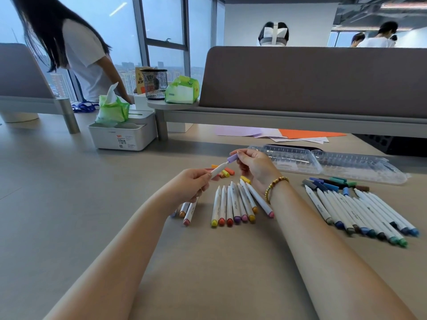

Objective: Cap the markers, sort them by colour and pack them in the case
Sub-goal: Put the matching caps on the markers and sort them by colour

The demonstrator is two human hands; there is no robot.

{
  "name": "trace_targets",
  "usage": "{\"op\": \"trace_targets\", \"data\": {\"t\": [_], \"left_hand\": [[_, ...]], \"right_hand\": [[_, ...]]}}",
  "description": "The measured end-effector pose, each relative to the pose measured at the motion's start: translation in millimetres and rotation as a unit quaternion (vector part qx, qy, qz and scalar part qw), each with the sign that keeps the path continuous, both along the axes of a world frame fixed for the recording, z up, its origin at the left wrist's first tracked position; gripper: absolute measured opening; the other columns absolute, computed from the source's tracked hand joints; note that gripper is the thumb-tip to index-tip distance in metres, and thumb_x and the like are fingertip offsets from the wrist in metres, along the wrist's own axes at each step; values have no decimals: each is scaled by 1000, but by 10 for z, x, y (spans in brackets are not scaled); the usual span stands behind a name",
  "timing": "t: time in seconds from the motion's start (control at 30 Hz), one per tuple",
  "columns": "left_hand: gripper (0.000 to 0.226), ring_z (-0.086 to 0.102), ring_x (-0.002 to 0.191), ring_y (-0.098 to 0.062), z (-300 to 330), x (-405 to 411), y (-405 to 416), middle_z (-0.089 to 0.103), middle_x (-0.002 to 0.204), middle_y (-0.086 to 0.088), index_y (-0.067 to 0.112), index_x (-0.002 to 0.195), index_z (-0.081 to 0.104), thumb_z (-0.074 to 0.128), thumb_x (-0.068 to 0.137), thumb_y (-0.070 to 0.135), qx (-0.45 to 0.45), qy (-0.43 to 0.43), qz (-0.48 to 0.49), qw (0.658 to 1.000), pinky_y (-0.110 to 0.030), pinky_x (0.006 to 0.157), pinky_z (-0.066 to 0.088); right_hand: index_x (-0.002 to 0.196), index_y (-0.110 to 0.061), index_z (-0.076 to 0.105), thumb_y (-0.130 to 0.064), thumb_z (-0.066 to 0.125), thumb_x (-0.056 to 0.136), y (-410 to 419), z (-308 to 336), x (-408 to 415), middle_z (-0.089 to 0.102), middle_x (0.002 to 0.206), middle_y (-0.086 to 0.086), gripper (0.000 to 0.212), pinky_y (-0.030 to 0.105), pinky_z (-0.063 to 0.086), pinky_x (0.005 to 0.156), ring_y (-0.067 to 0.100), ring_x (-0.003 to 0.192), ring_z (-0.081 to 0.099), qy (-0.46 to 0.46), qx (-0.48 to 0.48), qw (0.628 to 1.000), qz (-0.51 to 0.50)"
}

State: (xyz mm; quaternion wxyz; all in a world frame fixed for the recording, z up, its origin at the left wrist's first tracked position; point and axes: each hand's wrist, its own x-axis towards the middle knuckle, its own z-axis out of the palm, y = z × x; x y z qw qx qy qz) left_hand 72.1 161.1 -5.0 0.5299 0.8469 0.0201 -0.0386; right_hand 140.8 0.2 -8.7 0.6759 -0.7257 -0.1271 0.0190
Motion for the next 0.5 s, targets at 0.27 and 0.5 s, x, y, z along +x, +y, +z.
{"op": "trace_targets", "data": {"t": [0.27, 0.5], "left_hand": [[25, 31, 53, -9, -17, 6, -29, 40, 67, -1, 13, 105, 60, 36, 101, 20, -4, -13, 24, 1000, -17, 45, 30], [24, 38, 52, -9, 6, 1, -78, 47, 66, 0, 11, 98, 59, 36, 101, 20, 4, -13, 28, 1000, -18, 46, 32]], "right_hand": [[93, -10, 64, -15, 41, 99, 131, -12, -33, 53, 71, 0, 24, 18, 43, 61, 10, 68, 47, -52, -89, 995, 8], [101, -5, 65, -14, 43, 99, 200, -35, -45, 58, 75, 0, 25, 14, 44, 58, 8, 69, 52, -65, -69, 995, -15]]}}
